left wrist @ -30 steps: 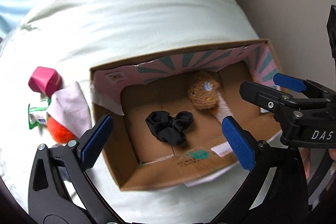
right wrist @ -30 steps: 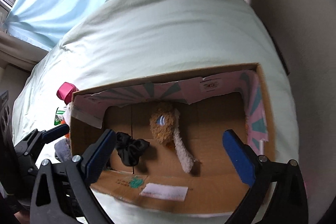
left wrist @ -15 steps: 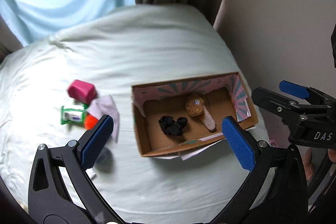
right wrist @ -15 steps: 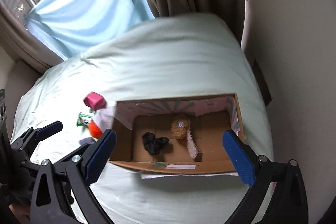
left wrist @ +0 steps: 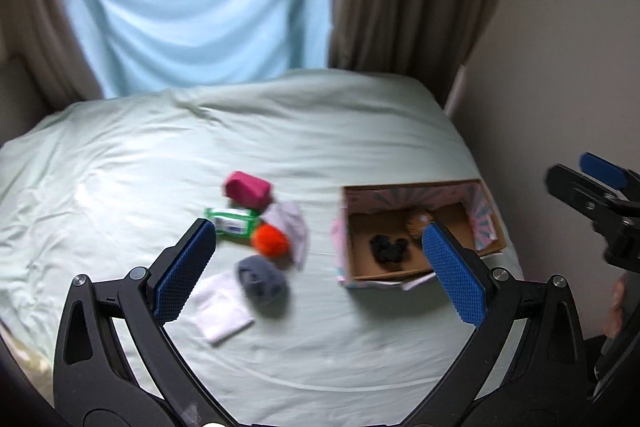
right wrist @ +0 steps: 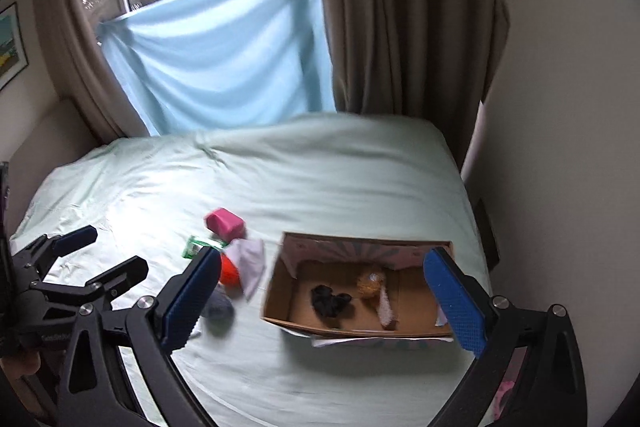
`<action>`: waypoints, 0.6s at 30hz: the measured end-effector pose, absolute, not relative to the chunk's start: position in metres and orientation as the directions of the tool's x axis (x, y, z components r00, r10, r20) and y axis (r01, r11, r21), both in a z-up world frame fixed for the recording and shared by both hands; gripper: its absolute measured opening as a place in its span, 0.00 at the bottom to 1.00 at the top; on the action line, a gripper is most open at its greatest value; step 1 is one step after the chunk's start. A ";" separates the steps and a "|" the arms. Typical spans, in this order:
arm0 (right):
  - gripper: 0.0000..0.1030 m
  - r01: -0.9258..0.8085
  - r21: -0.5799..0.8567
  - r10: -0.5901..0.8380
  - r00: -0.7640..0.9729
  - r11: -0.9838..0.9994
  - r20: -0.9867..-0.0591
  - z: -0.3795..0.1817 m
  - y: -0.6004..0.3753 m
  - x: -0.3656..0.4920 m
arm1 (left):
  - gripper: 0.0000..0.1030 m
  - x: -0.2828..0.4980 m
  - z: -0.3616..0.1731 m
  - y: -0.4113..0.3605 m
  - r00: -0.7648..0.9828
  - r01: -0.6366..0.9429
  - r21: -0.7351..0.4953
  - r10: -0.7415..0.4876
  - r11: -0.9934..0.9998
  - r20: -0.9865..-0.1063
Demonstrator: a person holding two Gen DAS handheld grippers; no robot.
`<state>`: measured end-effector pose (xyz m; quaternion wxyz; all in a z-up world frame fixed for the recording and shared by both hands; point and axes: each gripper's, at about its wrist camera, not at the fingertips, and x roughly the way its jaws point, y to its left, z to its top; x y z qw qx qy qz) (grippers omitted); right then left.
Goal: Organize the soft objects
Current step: 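Open both tools to drop the sock and bear into the box, withdraw, then grasp the white cloth with the left tool while the right tool grasps the grey sock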
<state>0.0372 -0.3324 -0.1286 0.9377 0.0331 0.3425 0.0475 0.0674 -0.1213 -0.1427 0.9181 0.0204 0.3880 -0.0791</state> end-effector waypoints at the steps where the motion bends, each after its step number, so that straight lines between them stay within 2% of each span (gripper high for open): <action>1: 0.98 -0.067 0.089 0.108 0.774 0.994 -0.624 -0.125 -0.324 0.028 | 1.00 0.060 -0.139 -0.108 0.697 0.143 -0.028 -0.121 0.989 -0.707; 9: 0.98 -0.064 0.088 0.104 0.804 0.994 -0.585 -0.123 -0.270 -0.011 | 1.00 0.014 -0.125 -0.026 0.735 0.114 -0.044 -0.114 0.993 -0.668; 18: 0.98 -0.020 0.084 0.065 0.812 0.996 -0.580 -0.132 -0.199 -0.027 | 1.00 -0.002 -0.128 0.061 0.736 0.183 -0.044 -0.166 0.982 -0.656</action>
